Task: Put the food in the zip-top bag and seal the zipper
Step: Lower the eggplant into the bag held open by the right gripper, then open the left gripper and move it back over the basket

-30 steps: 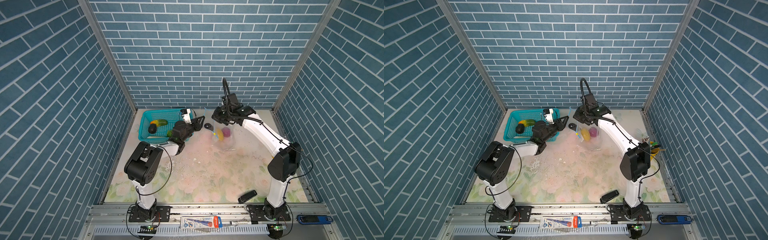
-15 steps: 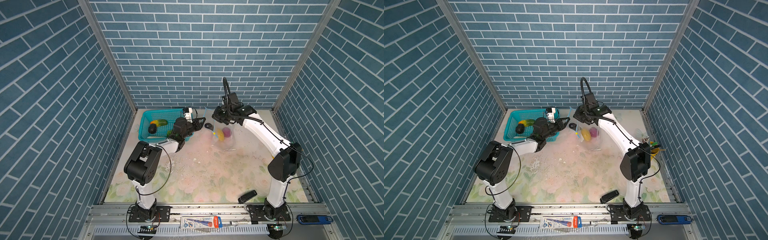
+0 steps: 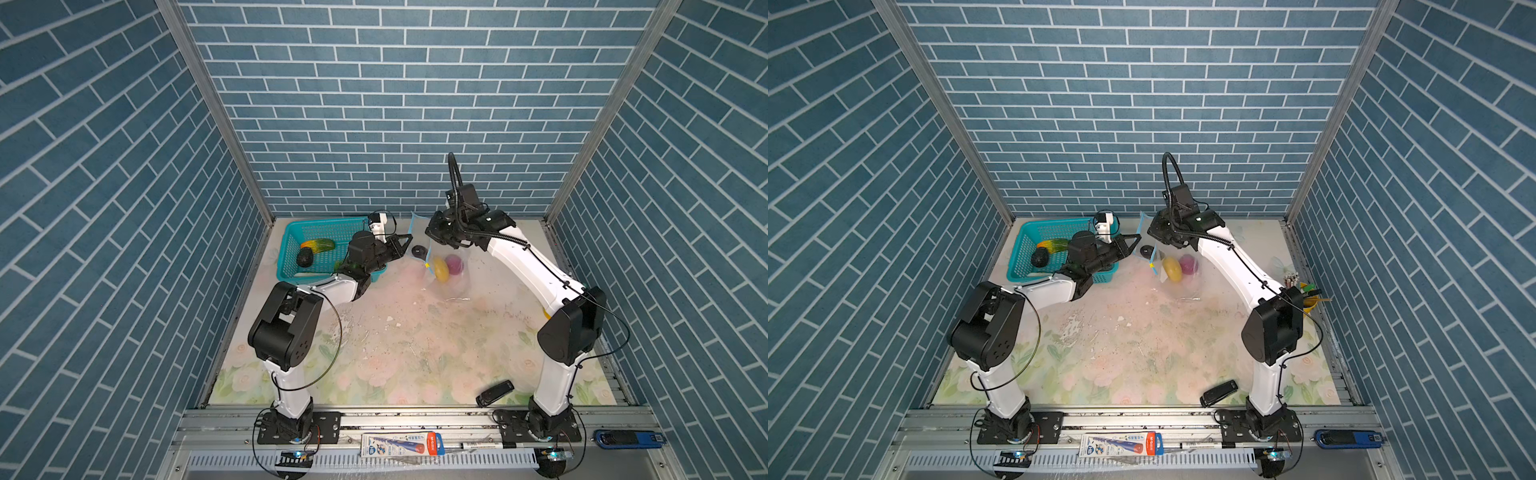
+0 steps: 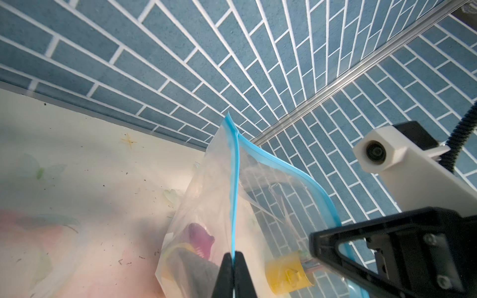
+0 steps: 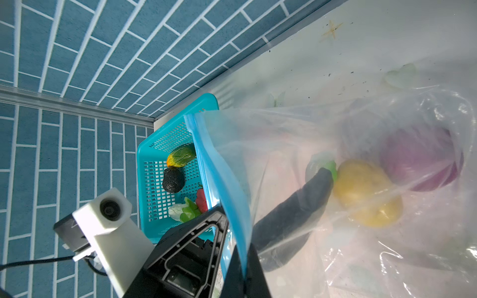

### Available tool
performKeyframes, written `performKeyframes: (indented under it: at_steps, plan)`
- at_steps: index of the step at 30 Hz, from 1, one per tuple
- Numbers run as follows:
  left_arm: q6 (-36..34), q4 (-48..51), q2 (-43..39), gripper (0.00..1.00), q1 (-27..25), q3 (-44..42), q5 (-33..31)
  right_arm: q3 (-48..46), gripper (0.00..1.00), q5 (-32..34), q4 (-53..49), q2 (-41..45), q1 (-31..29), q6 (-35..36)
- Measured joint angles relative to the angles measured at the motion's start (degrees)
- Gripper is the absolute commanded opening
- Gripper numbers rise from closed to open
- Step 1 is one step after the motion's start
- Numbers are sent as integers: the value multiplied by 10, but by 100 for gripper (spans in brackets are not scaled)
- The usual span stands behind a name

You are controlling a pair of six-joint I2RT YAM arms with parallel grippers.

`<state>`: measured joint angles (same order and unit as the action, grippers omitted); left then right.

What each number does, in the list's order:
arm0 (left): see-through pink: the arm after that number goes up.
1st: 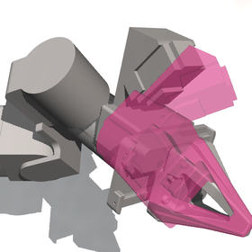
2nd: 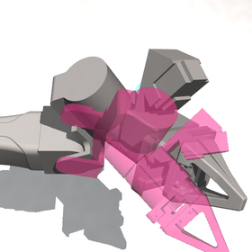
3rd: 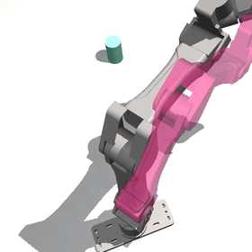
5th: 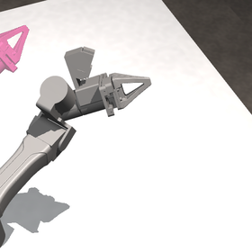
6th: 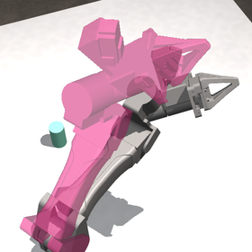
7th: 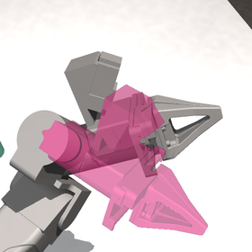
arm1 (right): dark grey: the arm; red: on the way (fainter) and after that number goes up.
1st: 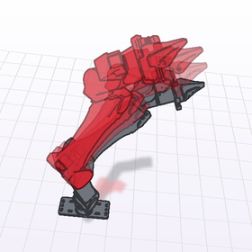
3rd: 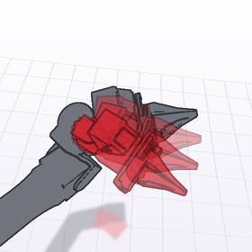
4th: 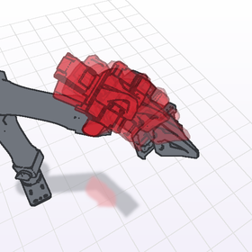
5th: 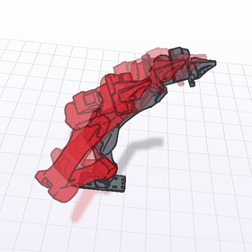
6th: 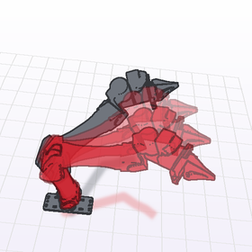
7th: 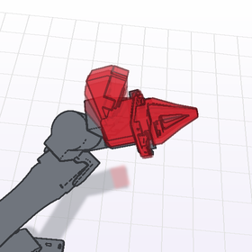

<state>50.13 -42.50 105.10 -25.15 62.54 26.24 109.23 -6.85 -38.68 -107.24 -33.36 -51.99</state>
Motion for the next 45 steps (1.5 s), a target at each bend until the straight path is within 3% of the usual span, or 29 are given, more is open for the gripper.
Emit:
performKeyframes:
  at_steps: [27, 45]
  plan:
    - [-13, 136, -27, 0, -32, 110, 12, 7, 0, 31, -3, 53, 19, 15]
    - [-47, 177, -76, 29, -16, 53, -8, -61, 0, 25, 33, 76, 20, 12]
